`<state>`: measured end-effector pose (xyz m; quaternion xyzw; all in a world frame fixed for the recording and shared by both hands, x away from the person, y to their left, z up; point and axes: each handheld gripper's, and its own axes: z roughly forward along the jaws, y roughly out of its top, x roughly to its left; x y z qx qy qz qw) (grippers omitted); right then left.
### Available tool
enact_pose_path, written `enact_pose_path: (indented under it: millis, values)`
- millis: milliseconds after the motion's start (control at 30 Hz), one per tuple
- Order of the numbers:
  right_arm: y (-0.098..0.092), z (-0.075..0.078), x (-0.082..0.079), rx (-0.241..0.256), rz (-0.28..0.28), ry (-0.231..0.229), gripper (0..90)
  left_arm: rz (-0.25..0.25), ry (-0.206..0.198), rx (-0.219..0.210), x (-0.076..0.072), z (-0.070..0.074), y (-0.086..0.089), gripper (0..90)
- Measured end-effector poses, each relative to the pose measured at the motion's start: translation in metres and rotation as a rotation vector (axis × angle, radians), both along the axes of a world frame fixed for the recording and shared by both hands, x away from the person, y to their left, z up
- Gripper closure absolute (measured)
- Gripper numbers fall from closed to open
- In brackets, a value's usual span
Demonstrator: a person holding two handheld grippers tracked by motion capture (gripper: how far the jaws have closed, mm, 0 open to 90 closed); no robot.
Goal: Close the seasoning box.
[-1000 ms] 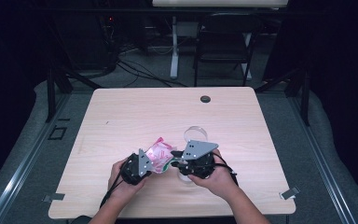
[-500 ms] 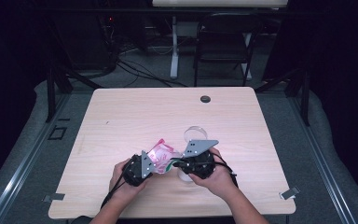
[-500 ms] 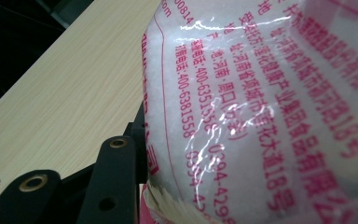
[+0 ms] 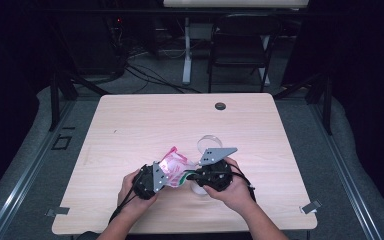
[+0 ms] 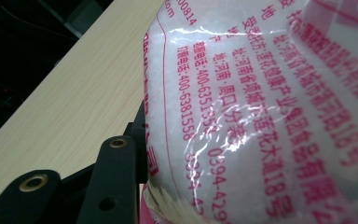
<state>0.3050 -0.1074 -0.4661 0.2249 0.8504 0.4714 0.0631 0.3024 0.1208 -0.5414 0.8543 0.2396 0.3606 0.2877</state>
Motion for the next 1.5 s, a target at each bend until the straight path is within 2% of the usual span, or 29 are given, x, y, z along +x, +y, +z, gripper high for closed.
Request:
enact_pose_path:
  millis: [200, 300, 500, 600, 933, 967, 1067, 1100, 1133, 1200, 1367, 1500]
  values:
    - [-0.002, 0.001, -0.001, -0.003, 0.019, 0.019, 90.0, -0.007, -0.032, 0.038, -0.001, 0.004, -0.004, 60.5]
    - [-0.004, 0.002, 0.0, -0.005, 0.035, 0.031, 90.0, -0.008, -0.033, 0.055, -0.001, 0.006, -0.005, 60.5]
    - [-0.006, 0.003, 0.001, 0.021, 0.058, 0.051, 90.0, -0.015, -0.073, 0.08, 0.001, 0.014, -0.008, 60.5]
    - [-0.008, 0.004, 0.001, 0.028, 0.053, 0.054, 90.0, -0.018, -0.077, 0.097, 0.002, 0.017, -0.01, 60.5]
    - [-0.017, 0.004, 0.006, 0.061, 0.037, 0.069, 90.0, -0.024, -0.165, 0.176, 0.007, 0.027, -0.018, 60.6]
    - [-0.018, 0.004, 0.007, 0.064, 0.032, 0.069, 90.0, -0.026, -0.176, 0.2, 0.007, 0.029, -0.019, 60.6]
    - [-0.02, 0.003, 0.008, 0.063, 0.028, 0.071, 90.0, -0.025, -0.195, 0.229, 0.008, 0.031, -0.02, 60.6]
    - [-0.021, 0.003, 0.009, 0.061, 0.026, 0.07, 90.0, -0.024, -0.197, 0.231, 0.009, 0.031, -0.021, 60.7]
    - [-0.021, 0.003, 0.009, 0.056, 0.026, 0.072, 90.0, -0.025, -0.196, 0.262, 0.009, 0.033, -0.021, 60.7]
    - [-0.022, 0.002, 0.01, 0.062, 0.018, 0.075, 90.0, -0.028, -0.202, 0.275, 0.01, 0.033, -0.022, 60.7]
    - [-0.023, 0.0, 0.012, 0.06, 0.011, 0.076, 90.0, -0.025, -0.203, 0.287, 0.012, 0.033, -0.024, 60.7]
    - [-0.024, -0.001, 0.013, 0.046, 0.009, 0.07, 90.0, -0.029, -0.219, 0.303, 0.013, 0.033, -0.025, 60.7]
